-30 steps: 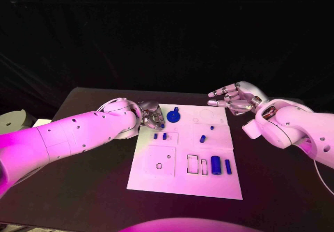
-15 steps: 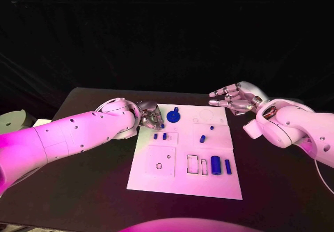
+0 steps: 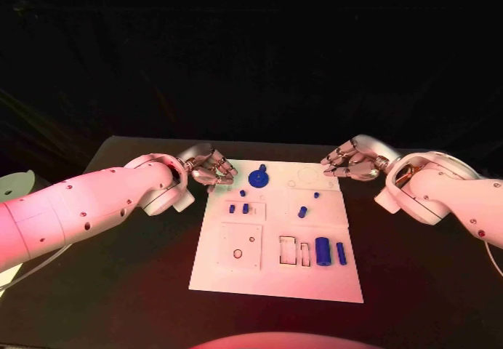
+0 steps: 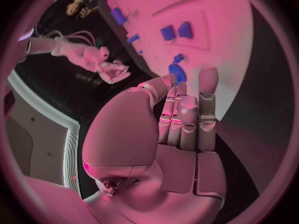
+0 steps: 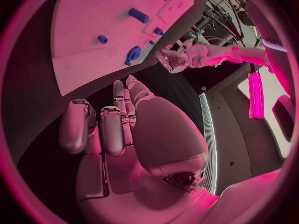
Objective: Assemble the parts on the task board
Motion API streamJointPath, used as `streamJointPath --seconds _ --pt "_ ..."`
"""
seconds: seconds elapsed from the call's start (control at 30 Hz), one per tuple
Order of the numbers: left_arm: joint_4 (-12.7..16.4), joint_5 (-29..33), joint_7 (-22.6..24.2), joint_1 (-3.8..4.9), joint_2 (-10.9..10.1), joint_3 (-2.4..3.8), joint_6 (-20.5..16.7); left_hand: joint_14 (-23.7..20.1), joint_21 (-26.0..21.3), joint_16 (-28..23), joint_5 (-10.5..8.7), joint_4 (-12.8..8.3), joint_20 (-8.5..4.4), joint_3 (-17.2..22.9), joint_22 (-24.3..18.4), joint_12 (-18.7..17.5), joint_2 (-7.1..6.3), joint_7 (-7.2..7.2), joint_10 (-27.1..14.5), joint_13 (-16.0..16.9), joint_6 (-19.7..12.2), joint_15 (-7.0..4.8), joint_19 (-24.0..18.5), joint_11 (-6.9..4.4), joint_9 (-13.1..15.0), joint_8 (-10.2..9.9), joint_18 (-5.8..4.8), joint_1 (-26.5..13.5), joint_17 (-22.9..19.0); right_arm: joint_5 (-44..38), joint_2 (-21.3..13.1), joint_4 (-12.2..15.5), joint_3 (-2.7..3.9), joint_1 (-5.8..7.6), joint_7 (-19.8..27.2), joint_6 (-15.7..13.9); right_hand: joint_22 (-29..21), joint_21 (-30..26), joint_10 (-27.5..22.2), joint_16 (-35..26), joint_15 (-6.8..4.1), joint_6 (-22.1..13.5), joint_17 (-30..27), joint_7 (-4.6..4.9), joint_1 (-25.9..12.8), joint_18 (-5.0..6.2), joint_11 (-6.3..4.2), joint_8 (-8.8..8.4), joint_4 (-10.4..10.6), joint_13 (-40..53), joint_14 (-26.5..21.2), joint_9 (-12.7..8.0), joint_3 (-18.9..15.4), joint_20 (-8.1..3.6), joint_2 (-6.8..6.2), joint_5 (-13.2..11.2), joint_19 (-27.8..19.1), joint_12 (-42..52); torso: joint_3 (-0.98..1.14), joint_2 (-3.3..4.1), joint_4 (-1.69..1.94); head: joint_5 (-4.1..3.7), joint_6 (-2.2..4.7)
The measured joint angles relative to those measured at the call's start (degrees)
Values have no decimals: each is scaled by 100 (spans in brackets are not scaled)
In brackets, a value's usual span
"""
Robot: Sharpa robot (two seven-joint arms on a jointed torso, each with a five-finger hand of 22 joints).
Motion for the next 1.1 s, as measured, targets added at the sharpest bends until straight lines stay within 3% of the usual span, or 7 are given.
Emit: streamJointPath --seconds 0.23,0.4,0.63,1.1 --pt "397 2986 1114 -5 -213 -43 -61 -181 -288 -135 0 -41 -24 -249 -209 295 60 -33 230 97 50 -58 -162 -101 0 57 -2 -60 -289 -1703 55 188 0 -128 -494 224 -12 0 196 -57 0 118 -1 -59 -93 0 -31 -24 48 -697 0 -18 342 -26 -191 -171 26 -331 -7 4 0 -132 48" --pt "604 4302 1502 -14 -328 -61 4 -181 -311 -135 0 -26 -24 -373 -227 346 103 -33 230 116 50 -59 -162 -101 0 79 -2 -103 -331 -2528 115 277 -2 -206 -734 392 -50 -45 210 -85 -41 120 -16 -59 -129 0 -29 -24 99 -1021 0 -34 540 -34 -276 -300 34 -474 -9 10 -3 -183 75" --pt "727 5114 1744 -21 -404 -68 67 -181 -331 -135 0 -23 -24 -407 -235 374 103 -33 230 122 50 -58 -162 -101 1 79 -3 -103 -352 -3150 249 274 -2 -269 -920 554 -98 -91 210 -112 -82 120 -70 -59 -200 0 -29 -24 139 -1301 1 -50 707 -76 -388 -310 32 -574 -7 15 -11 -191 88" --pt "837 5495 1850 -24 -431 -72 145 -220 -354 -160 0 -45 -24 -464 -251 394 125 -34 228 128 49 -59 -162 -102 1 79 -3 -125 -436 -3465 506 49 -3 -366 -1010 695 -130 -122 210 -134 -123 119 -102 -61 -205 -1 -29 -24 178 -1552 0 -51 926 -116 -393 -369 31 -615 -2 19 -4 -179 59"
